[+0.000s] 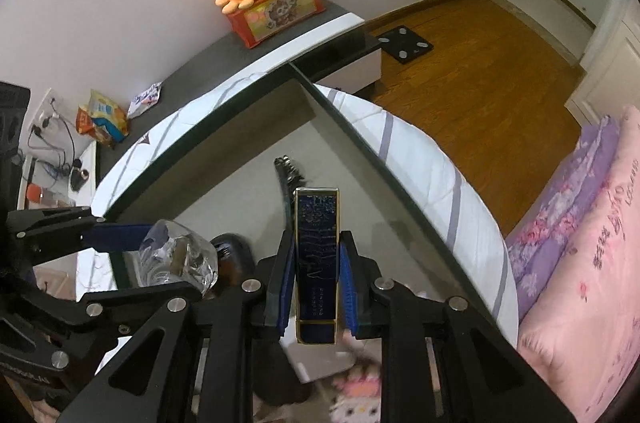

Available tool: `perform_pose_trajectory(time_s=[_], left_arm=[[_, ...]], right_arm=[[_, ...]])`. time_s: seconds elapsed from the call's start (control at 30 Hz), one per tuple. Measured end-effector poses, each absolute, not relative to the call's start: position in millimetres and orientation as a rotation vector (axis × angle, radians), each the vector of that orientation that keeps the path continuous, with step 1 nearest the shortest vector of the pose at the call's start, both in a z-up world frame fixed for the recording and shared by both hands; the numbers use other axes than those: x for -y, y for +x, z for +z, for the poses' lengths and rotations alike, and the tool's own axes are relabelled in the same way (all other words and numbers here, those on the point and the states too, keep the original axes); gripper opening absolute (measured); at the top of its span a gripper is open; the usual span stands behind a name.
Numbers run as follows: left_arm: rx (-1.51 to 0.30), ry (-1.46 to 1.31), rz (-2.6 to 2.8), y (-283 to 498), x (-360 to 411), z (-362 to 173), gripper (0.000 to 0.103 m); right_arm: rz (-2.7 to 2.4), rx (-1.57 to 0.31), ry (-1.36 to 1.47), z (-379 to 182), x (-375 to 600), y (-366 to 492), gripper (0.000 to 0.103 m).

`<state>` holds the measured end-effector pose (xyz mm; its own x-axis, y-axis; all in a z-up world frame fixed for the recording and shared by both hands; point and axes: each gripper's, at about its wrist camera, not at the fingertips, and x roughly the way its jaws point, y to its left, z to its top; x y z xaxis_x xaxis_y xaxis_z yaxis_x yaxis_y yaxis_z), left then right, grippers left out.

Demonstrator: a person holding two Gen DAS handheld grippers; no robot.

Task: Organize rigid objects
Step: 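Carry the bottle with left tool into the pink box while right carries the blue box, then open both tools to release the bottle and blue box into the pink box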

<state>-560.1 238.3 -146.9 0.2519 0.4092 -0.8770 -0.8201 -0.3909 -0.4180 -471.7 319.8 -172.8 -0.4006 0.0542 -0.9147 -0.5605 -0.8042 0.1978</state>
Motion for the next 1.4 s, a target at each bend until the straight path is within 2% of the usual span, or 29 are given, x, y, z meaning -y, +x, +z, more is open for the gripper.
perform_pose_trajectory(time_s=[0.47, 0.7, 0.9, 0.93, 1.0, 1.17, 1.23, 1.27, 1.3, 1.4], left_arm=[[-0.459, -1.433, 1.552, -563.6, -266.2, -174.1, 0.063], [-0.451, -1.442, 1.647, -568.7, -255.5, -180.7, 0.063], [-0.421, -1.419, 1.678, -568.9, -243.7, -171.0, 0.064], [-0.425, -1.412, 1.687, -568.5, -241.1, -168.1, 0.064], [-0.401, -1.399, 1.684, -565.7, -232.7, -161.3, 0.067], [-0.357, -1.358, 1.739, -554.7, -198.0, -140.6, 0.075], [-0.335, -1.345, 1.757, -548.5, -178.7, -131.4, 0.08], [-0.322, -1.34, 1.773, -545.0, -167.8, -126.5, 0.08], [-0.308, -1.333, 1.792, -540.9, -155.5, -120.9, 0.081], [-0.239, -1.319, 1.833, -527.9, -121.3, -108.1, 0.088]], right_arm=[[2.286, -0.586, -1.547, -199.2, -335.5, -484.8, 0.021], [2.312, -0.463, -1.557, -200.4, -325.0, -490.5, 0.022], [2.317, -0.453, -1.538, -194.1, -317.4, -484.4, 0.022], [2.314, -0.444, -1.535, -192.9, -315.3, -483.5, 0.024], [2.305, -0.434, -1.518, -187.7, -310.2, -478.5, 0.042], [2.304, -0.447, -1.459, -170.7, -296.7, -459.1, 0.046], [2.292, -0.417, -1.442, -161.9, -288.7, -449.0, 0.056], [2.294, -0.403, -1.428, -156.8, -284.0, -443.7, 0.068], [2.302, -0.393, -1.409, -150.4, -278.7, -437.2, 0.075], [2.341, -0.439, -1.362, -133.9, -268.1, -418.3, 0.079]])
